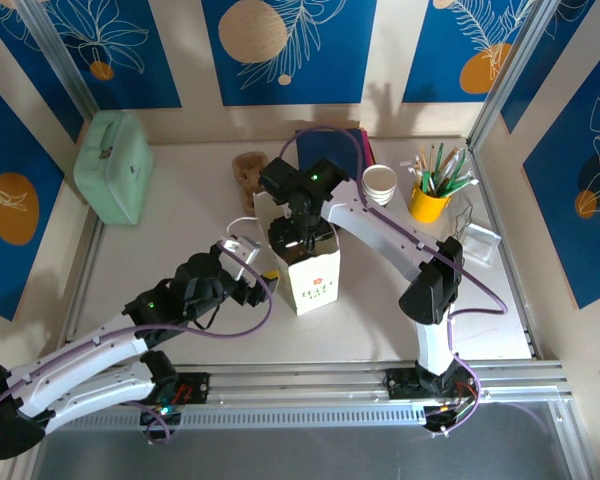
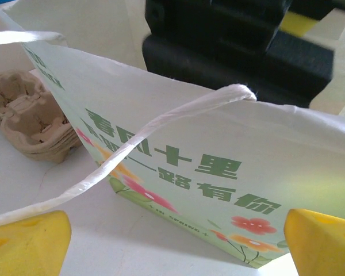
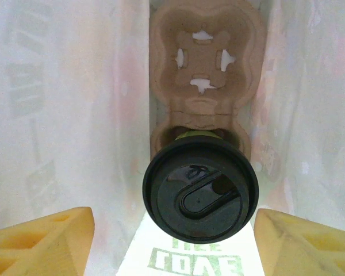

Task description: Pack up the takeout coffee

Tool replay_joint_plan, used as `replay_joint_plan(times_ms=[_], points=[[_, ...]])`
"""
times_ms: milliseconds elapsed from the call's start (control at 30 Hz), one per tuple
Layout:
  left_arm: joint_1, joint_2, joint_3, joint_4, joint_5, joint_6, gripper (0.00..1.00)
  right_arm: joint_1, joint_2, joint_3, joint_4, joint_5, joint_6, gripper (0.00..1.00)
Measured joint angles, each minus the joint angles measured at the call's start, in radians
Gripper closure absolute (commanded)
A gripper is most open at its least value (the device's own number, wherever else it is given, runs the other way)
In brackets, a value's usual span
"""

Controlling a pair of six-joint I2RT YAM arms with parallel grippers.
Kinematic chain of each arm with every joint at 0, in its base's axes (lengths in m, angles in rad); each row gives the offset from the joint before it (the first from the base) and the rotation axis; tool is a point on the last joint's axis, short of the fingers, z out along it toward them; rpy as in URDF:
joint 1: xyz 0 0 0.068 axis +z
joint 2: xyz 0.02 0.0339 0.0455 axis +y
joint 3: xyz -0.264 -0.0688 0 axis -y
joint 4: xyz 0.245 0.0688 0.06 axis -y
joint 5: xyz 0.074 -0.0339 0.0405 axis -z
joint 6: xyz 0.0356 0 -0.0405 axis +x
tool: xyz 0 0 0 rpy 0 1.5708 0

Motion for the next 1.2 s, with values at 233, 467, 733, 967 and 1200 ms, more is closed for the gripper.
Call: replay_joint_plan(times_ms=[233, 467, 733, 967, 1200], points=[[0.000, 0.006, 0.000, -0.001, 0.000, 0.000, 0.05, 0.010, 0.000, 0.103, -0.027, 0.009, -0.018, 0.26], [0.000, 0.006, 0.007, -0.007, 0.000, 0.000, 0.05, 0.011, -0.003, 0.174, -0.038, 0.017, -0.045, 0.26], [0.000, 0.019, 0.049, -0.030, 0.002, 0.000, 0.04, 0.011, -0.039, 0.285, -0.050, 0.020, -0.078, 0.25], [0.000, 0.019, 0.099, -0.060, 0.039, -0.009, 0.03, 0.011, -0.084, 0.316, -0.049, 0.026, -0.099, 0.25], [0.000, 0.051, 0.220, -0.155, 0.130, -0.056, 0.03, 0.010, -0.135, 0.308, -0.043, 0.047, -0.120, 0.22]])
